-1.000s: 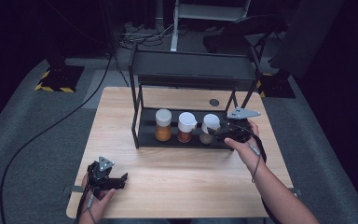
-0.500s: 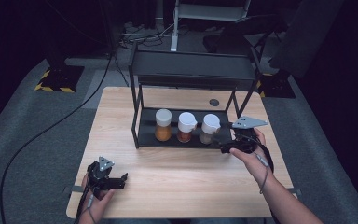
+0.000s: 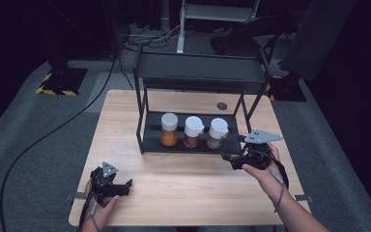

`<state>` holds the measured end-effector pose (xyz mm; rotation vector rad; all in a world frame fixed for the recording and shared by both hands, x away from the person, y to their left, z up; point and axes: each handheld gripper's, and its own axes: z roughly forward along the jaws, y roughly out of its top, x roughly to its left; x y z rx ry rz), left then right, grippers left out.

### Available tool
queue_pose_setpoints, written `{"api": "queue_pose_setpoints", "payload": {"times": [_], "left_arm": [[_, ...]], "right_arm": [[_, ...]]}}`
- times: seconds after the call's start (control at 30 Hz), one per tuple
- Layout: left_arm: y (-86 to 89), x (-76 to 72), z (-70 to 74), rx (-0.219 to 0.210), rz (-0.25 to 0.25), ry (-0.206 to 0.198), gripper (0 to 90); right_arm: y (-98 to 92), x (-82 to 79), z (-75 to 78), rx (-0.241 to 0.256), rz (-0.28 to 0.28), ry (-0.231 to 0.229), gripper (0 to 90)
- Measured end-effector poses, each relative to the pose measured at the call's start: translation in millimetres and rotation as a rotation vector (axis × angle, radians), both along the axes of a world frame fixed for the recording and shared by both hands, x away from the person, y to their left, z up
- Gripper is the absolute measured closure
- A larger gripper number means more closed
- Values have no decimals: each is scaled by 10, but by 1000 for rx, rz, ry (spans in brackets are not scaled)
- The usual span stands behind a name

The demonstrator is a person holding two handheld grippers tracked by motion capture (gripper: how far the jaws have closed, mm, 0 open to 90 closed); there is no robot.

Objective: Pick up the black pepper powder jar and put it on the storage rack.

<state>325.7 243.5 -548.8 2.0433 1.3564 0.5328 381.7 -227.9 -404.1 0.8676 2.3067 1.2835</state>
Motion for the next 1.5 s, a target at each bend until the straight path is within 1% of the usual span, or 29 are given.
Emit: {"api": "queue_pose_setpoints", "payload": {"times": [0.03,0.23,0.4,0.43,0.47,0.6,0.83,1.0,1.33,1.43,1.5], "left_arm": [[1,0,1,1,-1,1,21],[1,0,1,2,-1,1,21],[0,0,0,0,0,0,21],[0,0,0,0,0,0,21],[0,0,0,0,0,0,21],[0,0,0,0,0,0,21],[-1,0,0,0,1,0,21],[-1,0,0,0,1,0,21],[-1,0,0,1,2,1,20],[-1,1,0,0,2,1,20],[-1,1,0,0,2,1,20]], "right_arm": [[-12,-29,-21,1,-2,5,92],[-56,-80,-104,-2,-4,20,82],[-91,-109,-203,-13,-3,22,73],[-91,-109,-203,-13,-3,22,73],[-105,-120,-258,-15,-4,22,68],[-136,-131,-380,-11,-4,36,64],[-160,-154,-576,-29,-4,47,64],[-182,-162,-738,-33,-7,68,64],[-196,-169,-965,-42,-10,89,64],[-190,-173,-1026,-52,-11,77,70],[-190,-176,-1064,-52,-13,81,70]]}}
